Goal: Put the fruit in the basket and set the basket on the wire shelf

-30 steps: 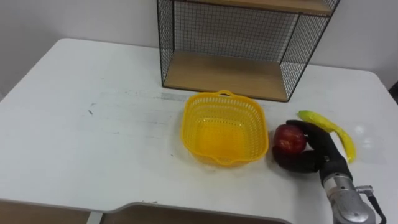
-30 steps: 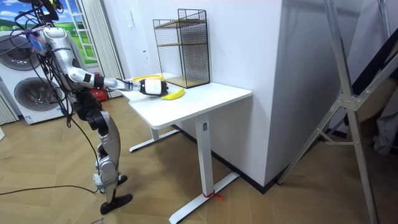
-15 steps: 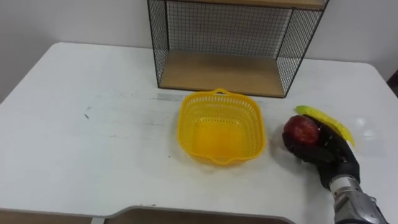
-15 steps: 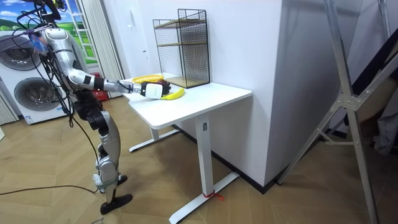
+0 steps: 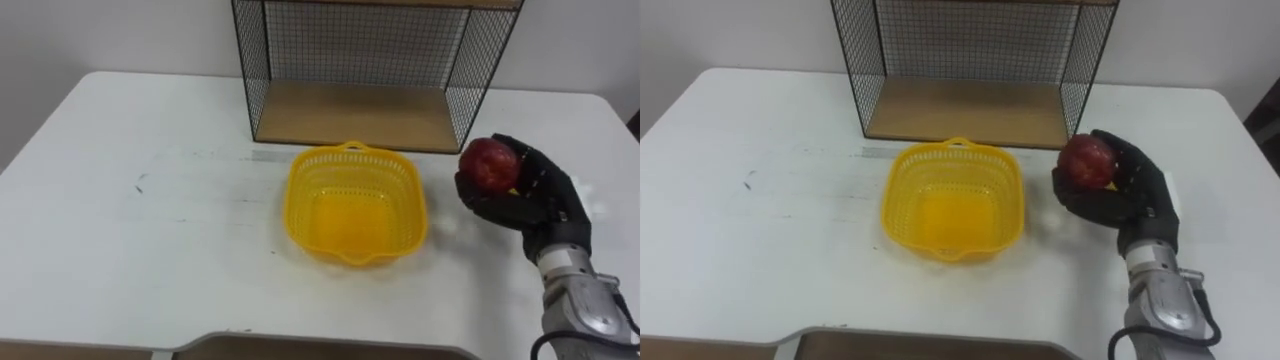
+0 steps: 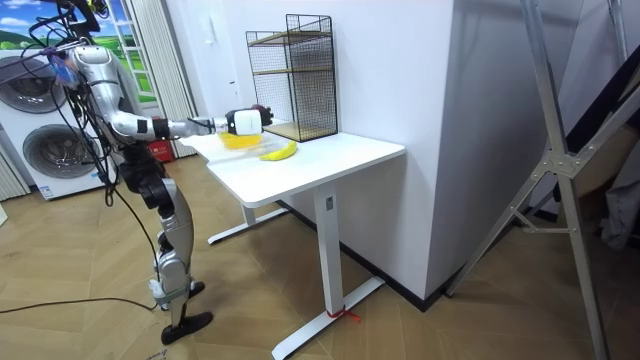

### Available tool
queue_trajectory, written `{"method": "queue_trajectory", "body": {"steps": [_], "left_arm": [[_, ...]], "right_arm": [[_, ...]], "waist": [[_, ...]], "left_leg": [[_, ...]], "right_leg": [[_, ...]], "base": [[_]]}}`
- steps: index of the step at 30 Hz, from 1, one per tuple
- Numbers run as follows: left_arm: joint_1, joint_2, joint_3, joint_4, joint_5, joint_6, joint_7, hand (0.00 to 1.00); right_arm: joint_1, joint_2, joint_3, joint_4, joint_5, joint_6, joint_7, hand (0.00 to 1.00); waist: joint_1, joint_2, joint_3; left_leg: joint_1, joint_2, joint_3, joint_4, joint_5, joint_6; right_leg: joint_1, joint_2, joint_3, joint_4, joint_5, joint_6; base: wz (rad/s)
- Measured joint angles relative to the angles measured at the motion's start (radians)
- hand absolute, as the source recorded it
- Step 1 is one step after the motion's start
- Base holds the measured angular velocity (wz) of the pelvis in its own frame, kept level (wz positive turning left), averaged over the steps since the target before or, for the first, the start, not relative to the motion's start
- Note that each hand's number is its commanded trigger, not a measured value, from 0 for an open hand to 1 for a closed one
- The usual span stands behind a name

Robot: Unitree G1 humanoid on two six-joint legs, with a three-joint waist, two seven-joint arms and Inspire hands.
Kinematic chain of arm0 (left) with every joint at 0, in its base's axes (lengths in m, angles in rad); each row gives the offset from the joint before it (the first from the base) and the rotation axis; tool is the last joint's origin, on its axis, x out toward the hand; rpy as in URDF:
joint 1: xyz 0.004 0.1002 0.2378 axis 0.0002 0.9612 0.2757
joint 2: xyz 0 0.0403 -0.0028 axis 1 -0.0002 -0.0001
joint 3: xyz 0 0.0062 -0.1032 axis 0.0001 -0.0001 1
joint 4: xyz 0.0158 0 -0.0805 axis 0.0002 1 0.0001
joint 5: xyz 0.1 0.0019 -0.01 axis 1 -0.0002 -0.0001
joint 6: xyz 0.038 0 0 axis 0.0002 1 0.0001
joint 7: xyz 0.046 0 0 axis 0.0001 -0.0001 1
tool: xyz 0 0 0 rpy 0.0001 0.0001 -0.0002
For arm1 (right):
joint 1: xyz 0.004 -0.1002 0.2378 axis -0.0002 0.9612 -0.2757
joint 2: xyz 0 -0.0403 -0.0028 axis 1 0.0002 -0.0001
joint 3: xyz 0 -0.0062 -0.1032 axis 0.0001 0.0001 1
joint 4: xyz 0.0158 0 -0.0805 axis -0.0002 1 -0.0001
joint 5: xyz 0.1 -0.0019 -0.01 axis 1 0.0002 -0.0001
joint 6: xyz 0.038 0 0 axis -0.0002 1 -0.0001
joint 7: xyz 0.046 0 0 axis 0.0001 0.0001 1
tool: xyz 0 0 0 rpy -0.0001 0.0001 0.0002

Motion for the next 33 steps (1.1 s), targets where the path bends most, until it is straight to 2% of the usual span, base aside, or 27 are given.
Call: {"method": "queue_trajectory", "body": {"steps": [2,9,13,16,19,25,26,27,28,33], "left_arm": [[-0.001,0.0,-0.003,0.001,0.0,-0.003,0.001,0.0],[-0.039,0.009,-0.021,0.048,-0.001,-0.023,0.002,0.0],[-0.042,0.01,-0.022,0.056,0.0,-0.041,0.002,0.0],[-0.052,0.014,-0.023,0.058,-0.001,-0.041,0.002,0.0],[-0.052,0.016,-0.05,0.059,-0.001,-0.04,0.002,0.0],[-0.059,0.016,-0.062,0.059,-0.001,-0.04,0.003,0.0],[-0.062,0.017,-0.063,0.059,-0.001,-0.04,0.003,0.0],[-0.065,0.017,-0.063,0.059,-0.001,-0.04,0.003,0.0],[-0.067,0.017,-0.065,0.059,-0.001,-0.04,0.003,0.0],[-0.073,0.019,-0.074,0.059,-0.001,-0.04,0.003,0.0]], "right_arm": [[0.0,-0.001,0.005,-0.035,-0.066,0.0,0.009,1.0],[0.0,-0.013,0.037,-0.17,-0.197,0.0,0.039,1.0],[0.0,-0.014,0.065,-0.176,-0.255,0.0,0.062,1.0],[0.0,-0.02,0.096,-0.182,-0.308,0.0,0.091,1.0],[0.0,-0.048,0.131,-0.182,-0.352,0.0,0.121,1.0],[0.0,-0.05,0.151,-0.182,-0.41,0.009,0.163,1.0],[0.0,-0.05,0.153,-0.182,-0.411,0.009,0.171,0.88],[0.0,-0.05,0.153,-0.182,-0.411,0.009,0.178,0.05],[0.0,-0.05,0.153,-0.182,-0.411,0.009,0.181,0.0],[0.0,-0.05,0.153,-0.183,-0.411,0.009,0.193,0.0]], "waist": [[0.003,-0.006,0.0013],[0.007,-0.003,-0.0002],[0.015,-0.005,-0.0009],[0.025,-0.012,-0.0031],[0.032,-0.016,-0.0044],[0.032,-0.018,-0.0036],[0.032,-0.018,-0.0035],[0.032,-0.018,-0.0034],[0.032,-0.018,-0.0033],[0.033,-0.018,-0.0027]], "left_leg": [[-0.005,0.0,0.0,0.001,0.0,0.0],[-0.017,0.002,0.0,0.0,0.0,0.0],[-0.018,0.001,0.0,0.0,0.0,0.0],[-0.025,0.002,-0.001,0.001,0.0,0.0],[-0.027,0.002,-0.001,0.002,0.0,0.0],[-0.034,0.002,-0.001,0.003,0.0,0.001],[-0.034,0.002,-0.001,0.003,0.0,0.001],[-0.034,0.002,0.0,0.003,0.0,0.001],[-0.034,0.002,0.0,0.003,0.0,0.001],[-0.034,0.002,0.0,0.003,0.0,0.001]], "right_leg": [[-0.004,-0.001,-0.004,0.001,0.0,0.0],[-0.027,0.0,-0.005,0.018,0.0,0.0],[-0.029,-0.001,-0.005,0.02,0.0,0.0],[-0.036,-0.001,-0.007,0.021,0.0,0.0],[-0.035,-0.002,-0.008,0.023,0.001,0.0],[-0.037,-0.002,-0.008,0.031,0.001,0.0],[-0.037,-0.002,-0.008,0.032,0.001,0.0],[-0.038,-0.002,-0.008,0.032,0.001,0.0],[-0.038,-0.002,-0.008,0.033,0.001,0.0],[-0.038,-0.002,-0.008,0.033,0.001,0.0]], "base": [[0.0],[0.0],[0.0],[0.0],[0.0],[0.0],[0.0],[0.0],[0.0],[0.0]]}}
